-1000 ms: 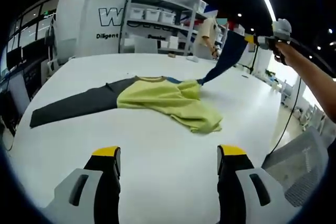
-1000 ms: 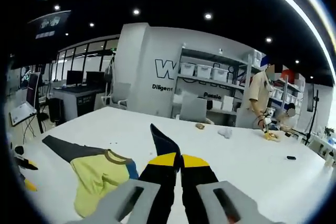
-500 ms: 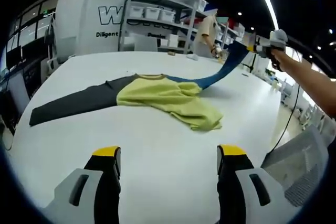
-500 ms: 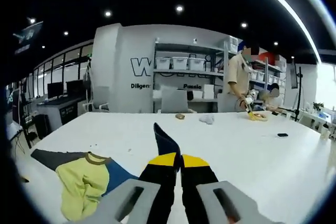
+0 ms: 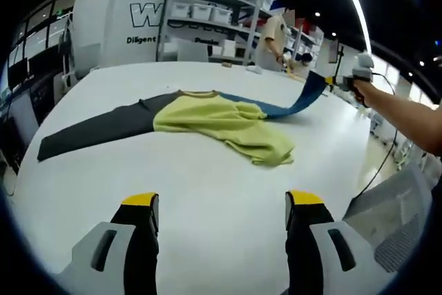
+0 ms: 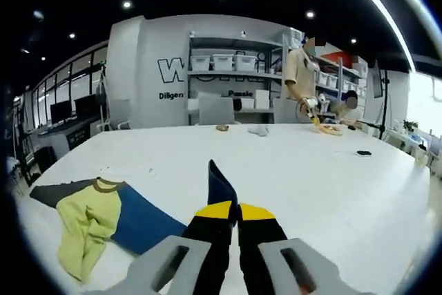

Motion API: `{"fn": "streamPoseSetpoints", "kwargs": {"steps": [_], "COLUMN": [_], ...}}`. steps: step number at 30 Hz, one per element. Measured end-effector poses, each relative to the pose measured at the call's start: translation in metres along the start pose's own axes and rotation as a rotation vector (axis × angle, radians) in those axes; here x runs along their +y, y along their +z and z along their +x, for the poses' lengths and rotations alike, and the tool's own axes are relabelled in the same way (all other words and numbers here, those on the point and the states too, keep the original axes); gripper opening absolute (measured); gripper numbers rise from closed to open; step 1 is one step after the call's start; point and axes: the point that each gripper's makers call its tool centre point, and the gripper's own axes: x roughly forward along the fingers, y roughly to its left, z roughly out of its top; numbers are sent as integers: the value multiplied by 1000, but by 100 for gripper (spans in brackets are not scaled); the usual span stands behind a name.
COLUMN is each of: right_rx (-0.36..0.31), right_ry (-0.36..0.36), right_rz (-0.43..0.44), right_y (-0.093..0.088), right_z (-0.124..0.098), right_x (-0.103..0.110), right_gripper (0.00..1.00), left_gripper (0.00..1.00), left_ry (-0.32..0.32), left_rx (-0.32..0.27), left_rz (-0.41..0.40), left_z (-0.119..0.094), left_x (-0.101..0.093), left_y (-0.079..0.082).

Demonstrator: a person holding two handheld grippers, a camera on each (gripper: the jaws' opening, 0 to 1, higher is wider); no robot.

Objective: Fold the garment on the visible template until the final outline fits inside the template.

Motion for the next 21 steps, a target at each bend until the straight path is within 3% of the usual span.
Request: {"fn": "streamPoseSetpoints", "kwargs": {"steps": [8,9,13,15,21], "right_rx": [97,145,221,267,330], "right_ry": [-76,-107,-145,-161,-168], "right_rz": [14,30,31,30,-8], "right_y": [-42,-55,-86,-102,-129], "right_z": [6,4,0,-1,-2], "right_x": [-22,-27,-35,-37,-40], "right_gripper": [0,0,0,0,0], "left_gripper": [70,70,70,70,69], "left_ry": [-7,-7,-12,-14,-15], "left_rx": [9,11,13,16,19], "left_rz": [-4,-7,-12,-13,-14], "left_z": [1,1,2,2,2], "left_x": [-2,-1,-2,-3,-3], "left_y": [-2,-2,-3,-4,-4]}}
